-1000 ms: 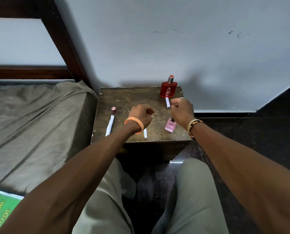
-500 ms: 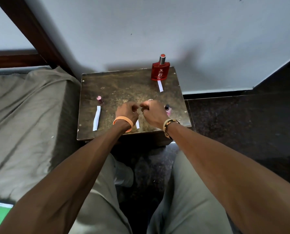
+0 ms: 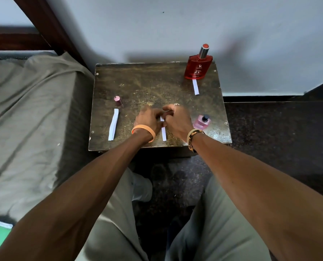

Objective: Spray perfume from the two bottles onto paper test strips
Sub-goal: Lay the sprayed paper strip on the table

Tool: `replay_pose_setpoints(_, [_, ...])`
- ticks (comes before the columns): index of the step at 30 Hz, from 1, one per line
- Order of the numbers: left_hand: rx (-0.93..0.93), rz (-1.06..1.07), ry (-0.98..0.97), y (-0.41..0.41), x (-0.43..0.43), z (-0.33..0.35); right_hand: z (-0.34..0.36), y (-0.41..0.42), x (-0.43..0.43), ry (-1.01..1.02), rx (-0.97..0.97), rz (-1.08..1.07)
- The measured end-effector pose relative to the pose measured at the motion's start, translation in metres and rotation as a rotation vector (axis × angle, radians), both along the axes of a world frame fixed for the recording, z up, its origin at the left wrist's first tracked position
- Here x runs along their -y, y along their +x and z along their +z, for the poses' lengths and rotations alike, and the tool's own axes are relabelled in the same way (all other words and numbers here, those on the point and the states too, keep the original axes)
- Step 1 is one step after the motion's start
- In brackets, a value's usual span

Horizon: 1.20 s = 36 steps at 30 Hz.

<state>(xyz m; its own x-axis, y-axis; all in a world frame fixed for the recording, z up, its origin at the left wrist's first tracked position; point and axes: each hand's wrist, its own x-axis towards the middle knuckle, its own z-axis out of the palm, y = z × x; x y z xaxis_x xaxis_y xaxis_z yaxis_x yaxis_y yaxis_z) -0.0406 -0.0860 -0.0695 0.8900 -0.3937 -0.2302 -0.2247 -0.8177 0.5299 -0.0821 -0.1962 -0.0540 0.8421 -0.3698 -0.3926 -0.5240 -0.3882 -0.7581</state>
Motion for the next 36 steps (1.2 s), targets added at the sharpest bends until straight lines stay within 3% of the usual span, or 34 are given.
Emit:
replay_pose_setpoints(9, [0.027, 0.062, 0.011, -0.002, 0.004, 0.0, -0.004, -0.005, 0.001, 0.126, 0.05, -0.124])
replay_pose_setpoints(14, [0.021, 0.052, -0.085, 0.003, 0.003, -0.005, -0.001, -0.009, 0.004, 0.092, 0.056, -0.116])
replay_pose_setpoints(33, [-0.144, 0.11, -0.123, 0.011, 0.002, 0.0, -0.003, -0.006, 0.002, 0.073, 0.061, -0.138])
replay_pose_setpoints(36, [-0.137, 0.147, -0.218, 0.007, -0.003, -0.003, -0.002, -0.008, 0.002, 0.097, 0.053, -0.122])
